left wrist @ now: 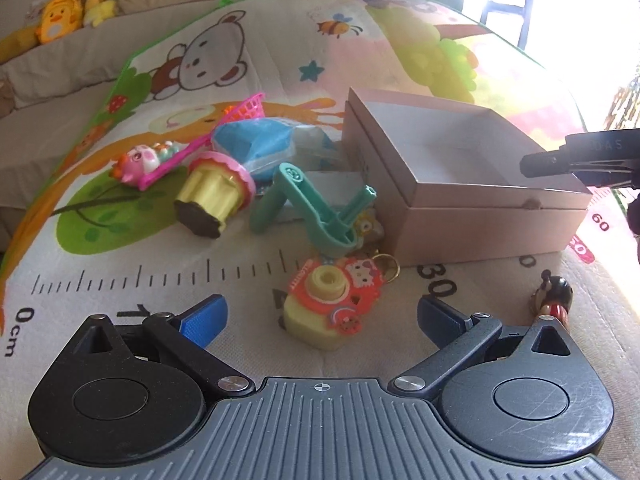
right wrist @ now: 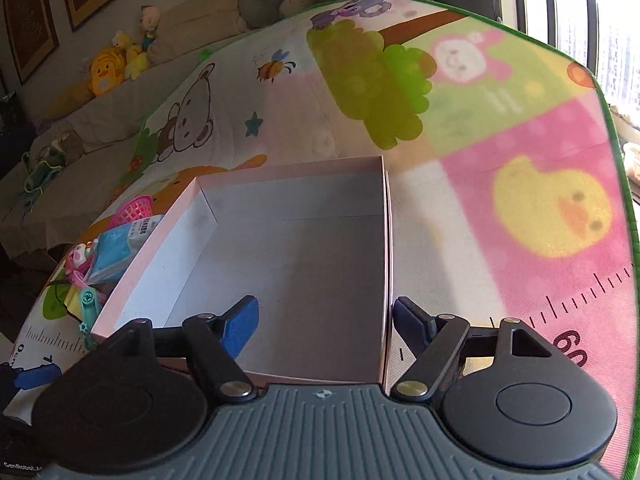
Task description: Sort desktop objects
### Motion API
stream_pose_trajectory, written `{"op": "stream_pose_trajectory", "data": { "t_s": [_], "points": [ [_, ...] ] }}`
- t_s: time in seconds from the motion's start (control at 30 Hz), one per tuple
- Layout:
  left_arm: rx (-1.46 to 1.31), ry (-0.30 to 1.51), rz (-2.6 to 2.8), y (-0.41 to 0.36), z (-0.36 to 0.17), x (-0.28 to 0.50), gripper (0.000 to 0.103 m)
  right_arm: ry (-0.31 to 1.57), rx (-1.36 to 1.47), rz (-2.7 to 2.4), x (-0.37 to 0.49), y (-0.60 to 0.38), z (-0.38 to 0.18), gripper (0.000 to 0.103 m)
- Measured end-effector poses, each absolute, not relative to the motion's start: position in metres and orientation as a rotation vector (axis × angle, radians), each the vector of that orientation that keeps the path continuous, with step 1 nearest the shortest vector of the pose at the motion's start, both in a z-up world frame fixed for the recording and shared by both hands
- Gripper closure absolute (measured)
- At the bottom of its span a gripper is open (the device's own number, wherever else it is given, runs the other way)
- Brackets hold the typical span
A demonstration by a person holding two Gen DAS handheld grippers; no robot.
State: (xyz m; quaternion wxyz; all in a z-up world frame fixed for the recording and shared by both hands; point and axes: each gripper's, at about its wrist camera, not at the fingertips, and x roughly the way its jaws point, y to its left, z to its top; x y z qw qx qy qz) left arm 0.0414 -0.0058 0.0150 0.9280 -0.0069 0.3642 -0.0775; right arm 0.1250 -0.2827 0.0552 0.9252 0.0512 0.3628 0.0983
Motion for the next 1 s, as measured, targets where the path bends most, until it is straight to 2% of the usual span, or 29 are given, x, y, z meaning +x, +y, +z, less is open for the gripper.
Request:
{"op": "stream_pose_trajectory", "data": {
  "t_s": [0.2, 0.27, 0.3, 0.33, 0.37, 0.4, 0.47, 0.7, 0.8, 0.87, 1.0],
  "points": [
    [-0.015, 0.739, -0.156, -0.008, 0.013, 0.049, 0.000, 0.672, 0.073, 0.231, 0.088, -0.281, 0.070, 0.027],
    [-0.015, 0.743, -0.161, -0.008, 0.012, 0.049, 0.004, 0.676, 0.092, 0.253, 0.075, -0.285, 0.071, 0.027],
    [-0.013, 0.746, -0.166, -0.008, 0.012, 0.049, 0.008, 0.681, 0.101, 0.263, 0.069, -0.286, 0.071, 0.026],
    [-0.010, 0.751, -0.170, -0.008, 0.011, 0.049, 0.020, 0.686, 0.108, 0.272, 0.062, -0.287, 0.070, 0.026],
    [-0.002, 0.754, -0.168, -0.009, 0.010, 0.049, 0.026, 0.690, 0.109, 0.279, 0.057, -0.287, 0.069, 0.026],
    [0.012, 0.745, -0.161, -0.009, 0.010, 0.047, 0.029, 0.695, 0.107, 0.284, 0.053, -0.286, 0.067, 0.025],
    [0.023, 0.733, -0.163, -0.008, 0.011, 0.043, 0.048, 0.703, 0.098, 0.287, 0.044, -0.282, 0.062, 0.024],
    [0.043, 0.752, -0.311, 0.006, 0.014, 0.005, 0.048, 0.743, 0.061, 0.314, 0.026, -0.263, 0.042, 0.022],
    [0.105, 0.740, -0.300, 0.014, 0.014, -0.012, 0.044, 0.746, 0.040, 0.326, 0.019, -0.257, 0.038, 0.017],
    [0.166, 0.713, -0.213, 0.020, 0.014, -0.015, 0.033, 0.739, 0.019, 0.328, 0.015, -0.252, 0.037, 0.016],
    [0.153, 0.711, -0.083, 0.047, 0.017, -0.008, 0.028, 0.729, -0.019, 0.338, 0.009, -0.241, 0.034, 0.014]
  ]
}}
